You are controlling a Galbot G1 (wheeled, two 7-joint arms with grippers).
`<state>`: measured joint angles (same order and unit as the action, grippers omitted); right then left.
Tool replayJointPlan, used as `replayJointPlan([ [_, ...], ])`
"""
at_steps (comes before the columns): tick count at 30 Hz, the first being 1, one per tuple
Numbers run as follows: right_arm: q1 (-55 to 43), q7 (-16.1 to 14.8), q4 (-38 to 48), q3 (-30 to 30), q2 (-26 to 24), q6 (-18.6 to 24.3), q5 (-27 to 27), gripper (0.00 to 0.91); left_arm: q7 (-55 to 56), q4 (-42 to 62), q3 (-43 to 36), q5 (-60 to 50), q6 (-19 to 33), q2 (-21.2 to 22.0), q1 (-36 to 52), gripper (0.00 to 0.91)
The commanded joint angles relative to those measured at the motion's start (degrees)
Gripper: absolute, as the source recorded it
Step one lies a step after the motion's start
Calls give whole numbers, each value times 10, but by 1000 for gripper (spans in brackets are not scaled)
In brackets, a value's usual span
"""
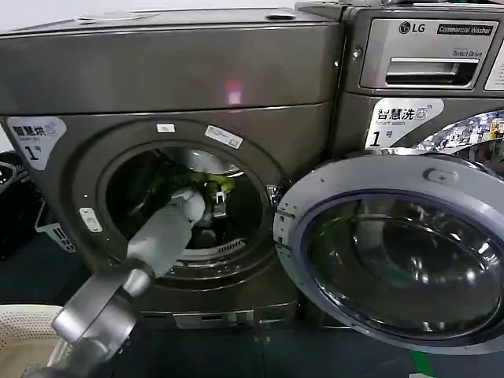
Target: Grasp the clothes from the dryer.
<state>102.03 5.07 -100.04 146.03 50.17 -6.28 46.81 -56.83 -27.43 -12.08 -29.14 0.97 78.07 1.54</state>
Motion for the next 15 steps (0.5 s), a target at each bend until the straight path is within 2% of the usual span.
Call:
replayJointPlan([
  [1, 1, 0, 0, 0, 1, 1, -1, 907, -3, 13, 12, 6, -4, 3, -17, 907],
  [2, 2, 0, 1, 1, 0, 1, -1, 907, -4, 13, 13, 3, -4, 3, -18, 899],
  [3, 2, 0, 1, 2, 1, 1, -1, 907, -5, 13, 16, 2, -4, 2, -18, 592],
  [5, 3, 0, 0, 2, 1, 1, -1, 907, -6, 14, 17, 2, -4, 1, -18, 148],
  [6, 4, 0, 0, 3, 1, 1, -1, 907, -6, 14, 17, 1, -4, 0, -18, 68],
  [8, 5, 0, 0, 5, 1, 1, 0, 907, -9, 13, 17, 1, -3, -2, -18, 0],
  [15, 11, 1, 0, 10, 2, 1, 1, 907, -14, 11, 20, 4, -3, -3, -14, 0],
])
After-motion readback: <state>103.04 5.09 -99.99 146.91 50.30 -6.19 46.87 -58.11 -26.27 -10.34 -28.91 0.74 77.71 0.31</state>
